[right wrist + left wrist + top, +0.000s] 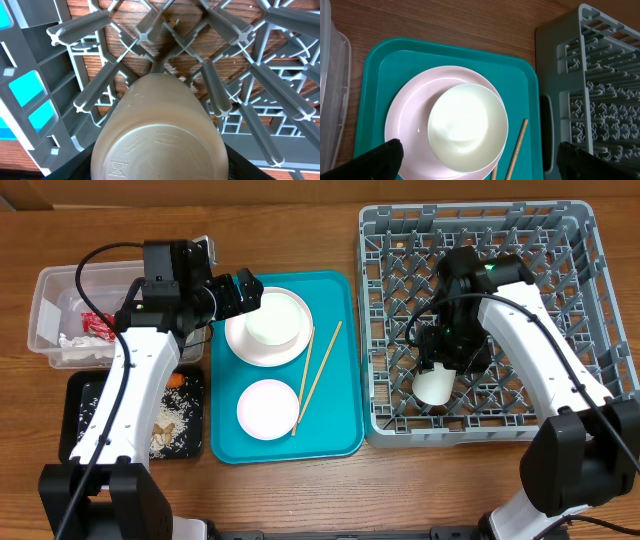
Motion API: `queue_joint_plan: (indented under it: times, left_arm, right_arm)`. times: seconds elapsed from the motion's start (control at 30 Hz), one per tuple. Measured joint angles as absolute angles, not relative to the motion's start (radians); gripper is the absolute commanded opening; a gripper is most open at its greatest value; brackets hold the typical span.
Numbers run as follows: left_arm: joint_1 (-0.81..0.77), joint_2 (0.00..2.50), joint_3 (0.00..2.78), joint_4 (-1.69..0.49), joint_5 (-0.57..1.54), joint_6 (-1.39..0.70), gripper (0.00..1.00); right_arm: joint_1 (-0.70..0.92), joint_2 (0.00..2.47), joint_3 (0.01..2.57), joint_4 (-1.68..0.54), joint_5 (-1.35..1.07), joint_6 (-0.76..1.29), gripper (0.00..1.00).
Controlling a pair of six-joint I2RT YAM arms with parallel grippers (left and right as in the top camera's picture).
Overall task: Sort waste into correct bins and load items into the dishwasher
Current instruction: 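Hold the cup down in the rack slot with the right gripper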
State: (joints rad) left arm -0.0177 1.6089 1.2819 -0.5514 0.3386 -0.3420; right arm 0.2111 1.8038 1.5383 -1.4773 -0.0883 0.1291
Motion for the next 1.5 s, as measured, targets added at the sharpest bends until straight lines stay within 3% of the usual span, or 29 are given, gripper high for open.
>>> queue_joint_plan:
  times: [1.0, 1.1, 1.4, 1.5]
  left_arm:
    - [-0.018, 1.609, 1.282, -0.551, 0.339, -0.342, 1.00]
    - [-0.018, 1.609, 1.282, -0.551, 0.339, -0.342, 1.00]
    - [-0.018, 1.609, 1.282, -0.551, 0.339, -0.342, 1.00]
    - [-0.018, 1.609, 1.282, -0.551, 0.339, -0.342, 1.00]
  right_arm:
    - [0.211, 1.712, 1.538, -1.403, -0.088, 0.127, 0.14]
    - [0.211, 1.712, 1.538, -1.401, -0.088, 0.127, 0.18]
    - [0.211, 1.712, 1.450, -1.377, -0.088, 0.126, 0.19]
    - [0.211, 1.712, 1.448, -1.371, -0.088, 0.127, 0.25]
